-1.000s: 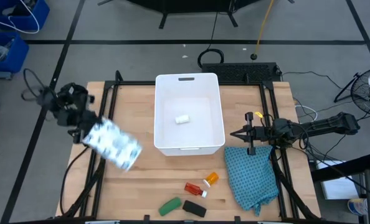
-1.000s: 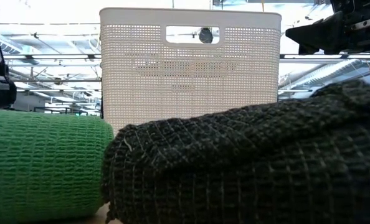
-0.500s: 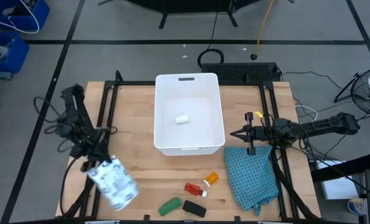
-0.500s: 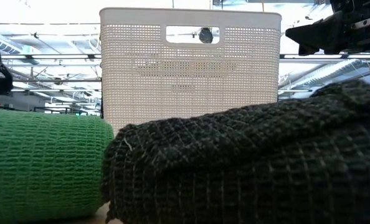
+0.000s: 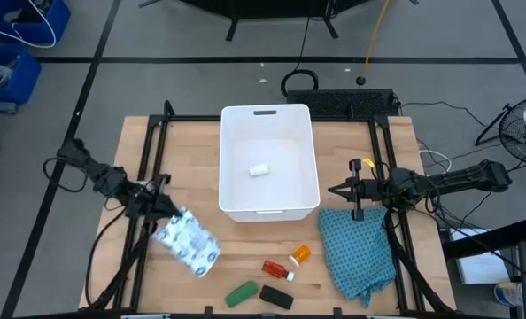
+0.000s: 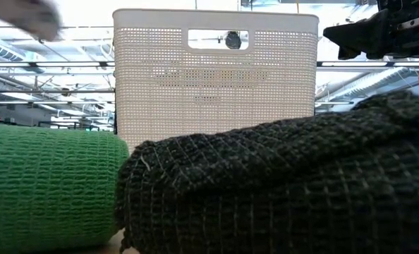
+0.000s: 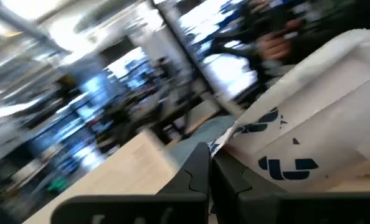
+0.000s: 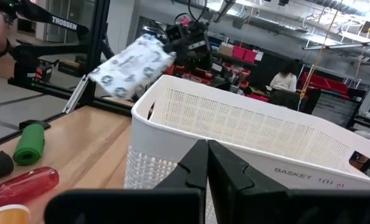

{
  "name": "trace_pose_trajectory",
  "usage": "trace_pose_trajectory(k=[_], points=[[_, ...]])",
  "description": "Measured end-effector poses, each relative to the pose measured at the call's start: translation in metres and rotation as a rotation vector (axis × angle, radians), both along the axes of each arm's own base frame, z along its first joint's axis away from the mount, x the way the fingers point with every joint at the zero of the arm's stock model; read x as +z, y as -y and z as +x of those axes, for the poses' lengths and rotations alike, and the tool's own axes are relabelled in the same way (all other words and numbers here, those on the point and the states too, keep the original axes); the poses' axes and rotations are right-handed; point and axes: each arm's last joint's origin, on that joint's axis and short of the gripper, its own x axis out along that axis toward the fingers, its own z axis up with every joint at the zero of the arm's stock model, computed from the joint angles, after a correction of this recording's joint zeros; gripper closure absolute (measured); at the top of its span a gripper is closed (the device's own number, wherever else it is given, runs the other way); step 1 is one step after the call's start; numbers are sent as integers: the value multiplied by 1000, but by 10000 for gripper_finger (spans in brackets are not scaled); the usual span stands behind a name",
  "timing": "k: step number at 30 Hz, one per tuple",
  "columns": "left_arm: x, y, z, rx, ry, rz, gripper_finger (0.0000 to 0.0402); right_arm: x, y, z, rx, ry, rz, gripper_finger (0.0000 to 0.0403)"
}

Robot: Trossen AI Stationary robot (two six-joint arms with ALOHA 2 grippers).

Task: Pick & place medical supplies in basket/bin
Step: Put the white mailer bag into the white bin

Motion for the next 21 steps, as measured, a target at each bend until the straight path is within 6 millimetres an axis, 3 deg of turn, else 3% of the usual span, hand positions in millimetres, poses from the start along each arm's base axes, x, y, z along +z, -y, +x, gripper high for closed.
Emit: trace_pose_trajectory(k=[7,12,16,21], points=[[-2,-17,-2,148,-7,-20,401,0,0,0,0,-5,-4,403],[7,-20,-9,95,82,-56,401,-1,0,0,0,-15,-4,403],[37,-24,-15,116,204,-137,401,-1,0,0,-1,-15,-8,403],[89,-30,-8,314,196,-205,401,-1,0,0,-4,-12,-19,403]])
